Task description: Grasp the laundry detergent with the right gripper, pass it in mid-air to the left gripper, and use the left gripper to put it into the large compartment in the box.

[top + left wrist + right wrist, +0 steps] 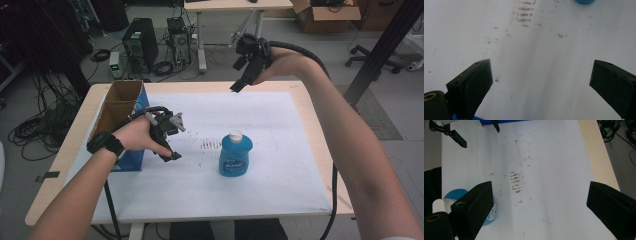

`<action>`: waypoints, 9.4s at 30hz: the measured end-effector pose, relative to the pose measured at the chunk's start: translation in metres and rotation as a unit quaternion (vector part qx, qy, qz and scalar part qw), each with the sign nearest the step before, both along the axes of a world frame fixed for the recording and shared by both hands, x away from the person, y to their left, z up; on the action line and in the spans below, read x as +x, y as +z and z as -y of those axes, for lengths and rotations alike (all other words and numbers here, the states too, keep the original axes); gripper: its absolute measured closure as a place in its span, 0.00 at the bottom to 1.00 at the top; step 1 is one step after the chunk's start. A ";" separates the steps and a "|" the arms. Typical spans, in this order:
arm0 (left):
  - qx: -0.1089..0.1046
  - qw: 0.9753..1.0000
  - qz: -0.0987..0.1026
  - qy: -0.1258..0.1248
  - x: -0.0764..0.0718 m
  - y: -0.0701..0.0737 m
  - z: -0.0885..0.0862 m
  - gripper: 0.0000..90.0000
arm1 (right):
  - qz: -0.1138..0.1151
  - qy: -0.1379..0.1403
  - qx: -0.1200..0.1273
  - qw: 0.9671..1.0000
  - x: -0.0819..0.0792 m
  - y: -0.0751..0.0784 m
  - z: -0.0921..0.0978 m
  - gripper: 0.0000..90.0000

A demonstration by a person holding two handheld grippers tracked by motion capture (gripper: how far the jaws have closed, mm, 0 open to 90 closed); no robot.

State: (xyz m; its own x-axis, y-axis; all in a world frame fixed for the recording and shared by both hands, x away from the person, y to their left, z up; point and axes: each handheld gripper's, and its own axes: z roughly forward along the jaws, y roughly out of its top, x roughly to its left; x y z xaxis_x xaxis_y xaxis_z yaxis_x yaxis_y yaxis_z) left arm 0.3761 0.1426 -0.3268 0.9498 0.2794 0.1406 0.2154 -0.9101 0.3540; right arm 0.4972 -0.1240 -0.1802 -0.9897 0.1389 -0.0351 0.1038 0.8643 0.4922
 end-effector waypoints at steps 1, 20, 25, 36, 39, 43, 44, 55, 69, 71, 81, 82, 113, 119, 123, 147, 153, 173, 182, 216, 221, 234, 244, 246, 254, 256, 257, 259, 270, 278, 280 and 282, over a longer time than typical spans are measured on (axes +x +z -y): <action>-0.002 1.000 -0.001 0.001 0.000 0.000 0.000 0.06 | 0.000 0.000 -0.001 1.000 0.000 0.000 0.000 0.08; 0.004 1.000 0.005 0.002 -0.004 0.009 0.004 0.06 | 0.007 0.019 0.046 0.999 -0.013 0.013 0.016 0.07; 0.005 1.000 0.004 0.003 -0.004 0.011 0.005 0.06 | 0.006 0.022 0.061 0.998 -0.021 0.014 0.027 0.07; 0.008 1.000 0.008 0.007 -0.005 0.014 0.005 0.06 | 0.010 0.031 0.097 0.995 -0.036 0.007 0.050 0.06; 0.006 1.000 0.008 0.009 -0.006 0.014 0.005 0.06 | 0.011 0.033 0.103 0.994 -0.040 0.004 0.055 0.06; 0.008 1.000 0.009 0.010 -0.007 0.014 0.005 0.06 | 0.011 0.035 0.114 0.993 -0.045 -0.002 0.061 0.05; 0.009 1.000 0.010 0.010 -0.007 0.015 0.005 0.06 | 0.011 0.034 0.115 0.993 -0.046 -0.003 0.063 0.05; 0.009 1.000 0.010 0.009 -0.008 0.015 0.006 0.06 | 0.008 0.046 0.148 0.988 -0.064 -0.028 0.076 0.05; 0.009 1.000 0.011 0.004 -0.009 0.015 0.007 0.06 | 0.003 0.051 0.176 0.983 -0.086 -0.063 0.086 0.05; 0.009 1.000 0.010 0.006 -0.009 0.015 0.007 0.06 | 0.003 0.053 0.178 0.983 -0.087 -0.065 0.086 0.05; 0.009 1.000 0.009 0.008 -0.010 0.013 0.006 0.06 | -0.005 0.060 0.190 0.980 -0.102 -0.098 0.083 0.05; 0.011 1.000 0.009 0.005 -0.010 0.013 0.006 0.06 | -0.006 0.059 0.191 0.980 -0.102 -0.102 0.083 0.05; 0.007 1.000 0.005 0.002 -0.010 0.009 0.007 0.06 | -0.043 0.040 0.279 0.958 -0.112 -0.180 0.078 0.07; 0.006 1.000 0.006 0.003 -0.010 0.009 0.007 0.06 | -0.047 0.035 0.299 0.952 -0.112 -0.188 0.075 0.08; 0.004 1.000 0.006 0.004 -0.009 0.009 0.006 0.06 | -0.048 0.037 0.301 0.952 -0.112 -0.193 0.071 0.08; 0.006 1.000 0.007 0.003 -0.010 0.009 0.006 0.06 | -0.051 0.048 0.299 0.952 -0.113 -0.202 0.059 0.15; 0.006 1.000 0.006 0.000 -0.010 0.009 0.007 0.06 | -0.048 0.048 0.301 0.951 -0.113 -0.201 0.058 0.17; 0.005 1.000 0.006 -0.003 -0.011 0.009 0.007 0.06 | -0.050 0.048 0.295 0.953 -0.113 -0.204 0.057 0.22; 0.005 1.000 0.005 -0.003 -0.011 0.009 0.007 0.06 | -0.047 0.048 0.295 0.953 -0.113 -0.204 0.057 0.26; 0.006 1.000 0.013 -0.002 -0.011 0.013 0.008 0.05 | -0.045 0.055 0.292 0.954 -0.112 -0.207 0.060 0.45; 0.006 1.000 0.013 0.002 -0.011 0.016 0.008 0.05 | -0.046 0.051 0.292 0.954 -0.110 -0.206 0.062 0.46; 0.001 1.000 0.015 -0.004 -0.012 0.026 0.006 0.05 | -0.025 0.046 0.279 0.959 -0.105 -0.176 0.067 0.46; -0.009 1.000 0.027 -0.007 -0.013 0.048 0.003 0.06 | -0.016 0.062 0.266 0.962 -0.099 -0.137 0.062 0.46; -0.015 0.999 0.030 -0.007 -0.014 0.055 0.002 0.06 | -0.014 0.067 0.262 0.963 -0.096 -0.126 0.059 0.46; -0.022 0.999 0.043 -0.004 -0.014 0.075 -0.002 0.06 | -0.009 0.073 0.259 0.963 -0.089 -0.102 0.051 0.46; -0.023 0.999 0.046 -0.005 -0.014 0.080 -0.002 0.06 | -0.005 0.074 0.259 0.963 -0.088 -0.094 0.049 0.47; -0.023 0.999 0.046 -0.005 -0.014 0.080 -0.002 0.06 | -0.005 0.074 0.259 0.963 -0.088 -0.094 0.049 0.47; -0.024 0.998 0.051 -0.007 -0.014 0.088 -0.002 0.06 | -0.007 0.077 0.261 0.962 -0.086 -0.086 0.046 0.47; -0.033 0.997 0.072 -0.024 -0.016 0.118 0.008 0.06 | -0.008 0.088 0.254 0.963 -0.085 -0.076 0.033 0.47; -0.042 0.994 0.092 -0.042 -0.018 0.143 0.019 0.05 | -0.010 0.096 0.245 0.965 -0.086 -0.076 0.025 0.47; -0.043 0.994 0.094 -0.046 -0.018 0.146 0.022 0.05 | -0.010 0.097 0.244 0.965 -0.087 -0.075 0.024 0.47; -0.043 0.993 0.093 -0.050 -0.018 0.149 0.026 0.05 | -0.010 0.099 0.244 0.965 -0.087 -0.075 0.023 0.47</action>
State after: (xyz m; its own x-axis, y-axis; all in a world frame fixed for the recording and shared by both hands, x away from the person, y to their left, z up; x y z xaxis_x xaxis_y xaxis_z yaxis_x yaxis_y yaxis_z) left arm 0.3581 0.1169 -0.1779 0.9332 0.2037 0.2961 0.0492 -0.8885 0.4563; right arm 0.4105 -0.1465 -0.2554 -0.9983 -0.0574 0.0062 -0.0254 0.5335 0.8454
